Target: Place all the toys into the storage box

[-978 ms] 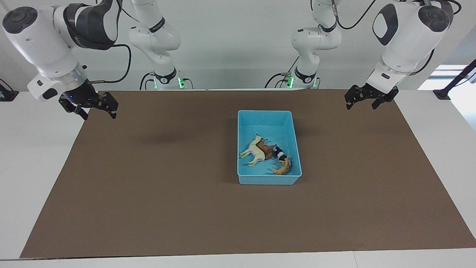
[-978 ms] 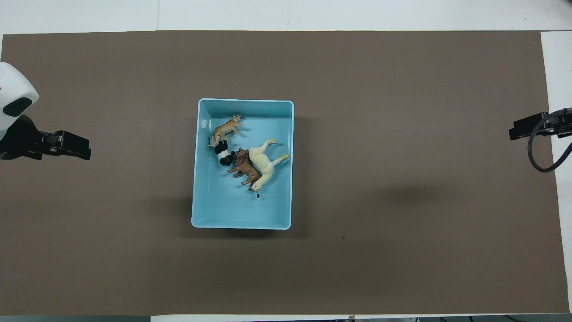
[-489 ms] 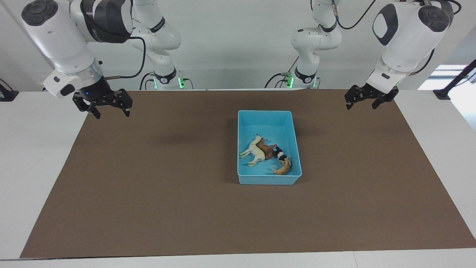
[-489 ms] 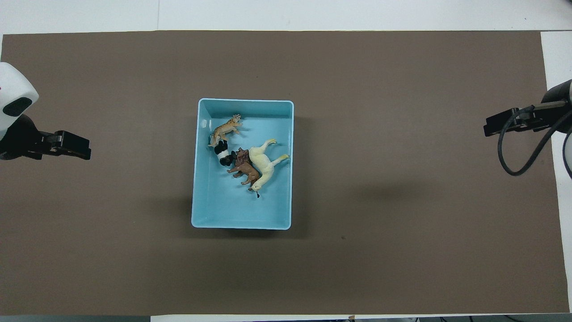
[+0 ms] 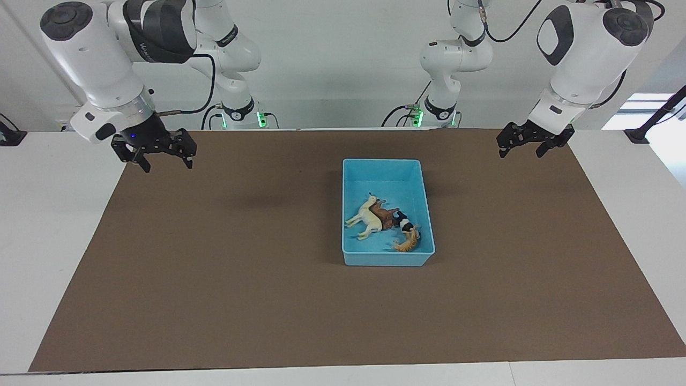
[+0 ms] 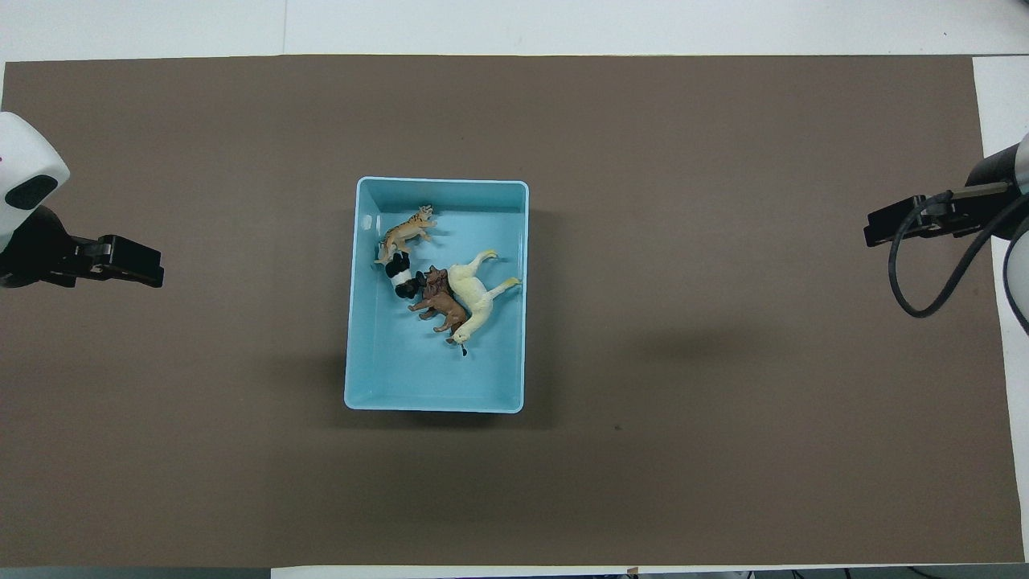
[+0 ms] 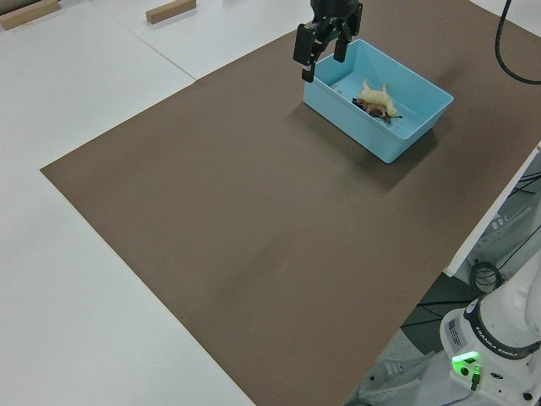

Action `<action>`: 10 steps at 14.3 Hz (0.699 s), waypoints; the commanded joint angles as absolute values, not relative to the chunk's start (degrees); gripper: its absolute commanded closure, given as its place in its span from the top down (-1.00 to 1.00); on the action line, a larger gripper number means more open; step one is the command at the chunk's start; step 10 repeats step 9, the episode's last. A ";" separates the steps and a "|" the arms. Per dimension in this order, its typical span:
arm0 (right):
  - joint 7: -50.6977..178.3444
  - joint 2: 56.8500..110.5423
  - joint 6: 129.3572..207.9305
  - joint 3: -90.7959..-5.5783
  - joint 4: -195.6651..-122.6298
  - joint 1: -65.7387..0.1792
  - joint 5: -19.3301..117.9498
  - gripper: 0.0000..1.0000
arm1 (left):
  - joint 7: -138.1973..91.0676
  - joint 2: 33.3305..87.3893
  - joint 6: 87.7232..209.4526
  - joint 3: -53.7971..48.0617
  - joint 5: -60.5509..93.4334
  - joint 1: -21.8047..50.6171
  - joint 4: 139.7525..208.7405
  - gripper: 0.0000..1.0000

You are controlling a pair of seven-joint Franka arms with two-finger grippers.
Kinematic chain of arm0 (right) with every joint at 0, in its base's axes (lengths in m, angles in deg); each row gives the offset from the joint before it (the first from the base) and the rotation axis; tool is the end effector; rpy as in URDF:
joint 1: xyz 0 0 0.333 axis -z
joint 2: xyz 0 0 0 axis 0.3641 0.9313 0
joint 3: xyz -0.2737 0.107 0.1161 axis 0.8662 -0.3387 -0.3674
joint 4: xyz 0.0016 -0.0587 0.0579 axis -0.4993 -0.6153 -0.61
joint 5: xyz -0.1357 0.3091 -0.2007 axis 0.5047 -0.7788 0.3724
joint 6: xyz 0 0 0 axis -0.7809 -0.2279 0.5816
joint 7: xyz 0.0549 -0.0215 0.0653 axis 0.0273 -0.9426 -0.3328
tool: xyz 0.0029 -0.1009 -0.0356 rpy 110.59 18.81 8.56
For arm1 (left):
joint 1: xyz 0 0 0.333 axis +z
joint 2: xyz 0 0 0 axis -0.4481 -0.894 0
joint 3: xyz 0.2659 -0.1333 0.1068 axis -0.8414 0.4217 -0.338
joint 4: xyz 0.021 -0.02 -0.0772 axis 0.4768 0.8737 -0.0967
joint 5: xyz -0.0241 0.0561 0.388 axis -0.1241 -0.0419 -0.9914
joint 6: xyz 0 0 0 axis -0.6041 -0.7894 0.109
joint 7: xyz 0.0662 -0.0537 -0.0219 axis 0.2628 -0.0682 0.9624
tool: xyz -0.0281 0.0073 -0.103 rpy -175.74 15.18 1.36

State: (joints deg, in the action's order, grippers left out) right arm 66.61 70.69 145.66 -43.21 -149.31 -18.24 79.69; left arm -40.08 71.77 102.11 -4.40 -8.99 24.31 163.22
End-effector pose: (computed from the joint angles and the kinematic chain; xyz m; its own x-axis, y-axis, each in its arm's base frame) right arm 0.5700 -0.0089 0.5786 0.9967 0.0768 -0.0279 0.0766 -0.9970 -0.0080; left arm 0.5426 -0.0359 0.5745 0.9928 -0.0849 -0.0843 -0.0854 -0.9963 -0.0025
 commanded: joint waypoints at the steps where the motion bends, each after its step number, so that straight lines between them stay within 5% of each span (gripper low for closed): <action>1: 66.90 70.90 144.65 -43.36 -148.91 -17.84 79.81 1.00 | -40.24 72.97 103.02 -4.05 -8.43 25.04 164.45 1.00; 10: 67.16 70.90 144.30 -43.36 -148.91 -17.84 79.81 1.00 | -40.24 72.97 103.02 -4.05 -8.34 25.04 164.45 1.00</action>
